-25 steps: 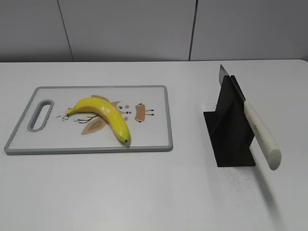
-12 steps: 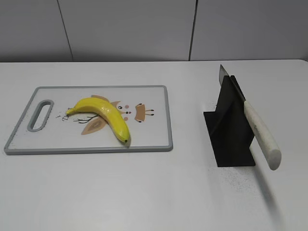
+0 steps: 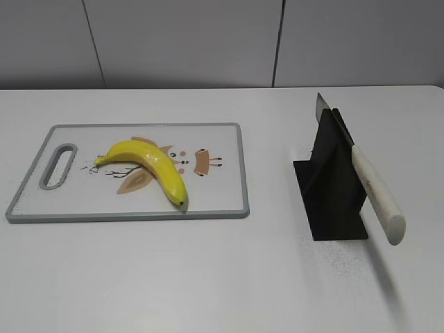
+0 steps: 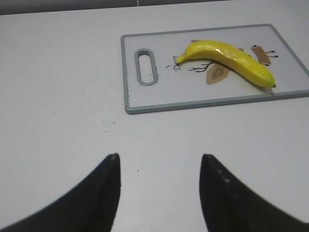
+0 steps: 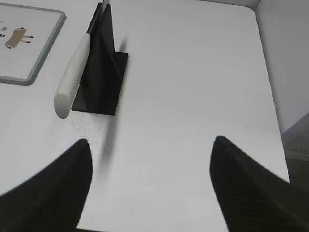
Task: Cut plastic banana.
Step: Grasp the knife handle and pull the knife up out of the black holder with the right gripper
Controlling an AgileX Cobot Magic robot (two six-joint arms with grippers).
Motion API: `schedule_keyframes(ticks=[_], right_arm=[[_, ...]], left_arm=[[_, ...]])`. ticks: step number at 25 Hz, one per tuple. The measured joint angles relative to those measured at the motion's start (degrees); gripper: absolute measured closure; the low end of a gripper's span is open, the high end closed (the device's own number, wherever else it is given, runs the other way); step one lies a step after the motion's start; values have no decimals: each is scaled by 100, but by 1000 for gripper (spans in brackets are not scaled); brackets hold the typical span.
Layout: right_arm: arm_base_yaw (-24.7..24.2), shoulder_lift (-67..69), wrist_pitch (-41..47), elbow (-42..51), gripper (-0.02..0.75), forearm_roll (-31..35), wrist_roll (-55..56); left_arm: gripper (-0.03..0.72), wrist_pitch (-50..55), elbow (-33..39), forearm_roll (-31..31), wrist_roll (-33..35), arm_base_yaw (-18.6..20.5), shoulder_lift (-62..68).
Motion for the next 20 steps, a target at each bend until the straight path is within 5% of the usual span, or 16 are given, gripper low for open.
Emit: schedule_keyframes(ticks=[11,20], right_arm=[[84,2966,744,-1435,191,566,286],[1183,4705,733,-1705,196,749,597]], left_arm=[[180,0,0,-2,0,0,0],[180,0,0,-2,0,0,0]])
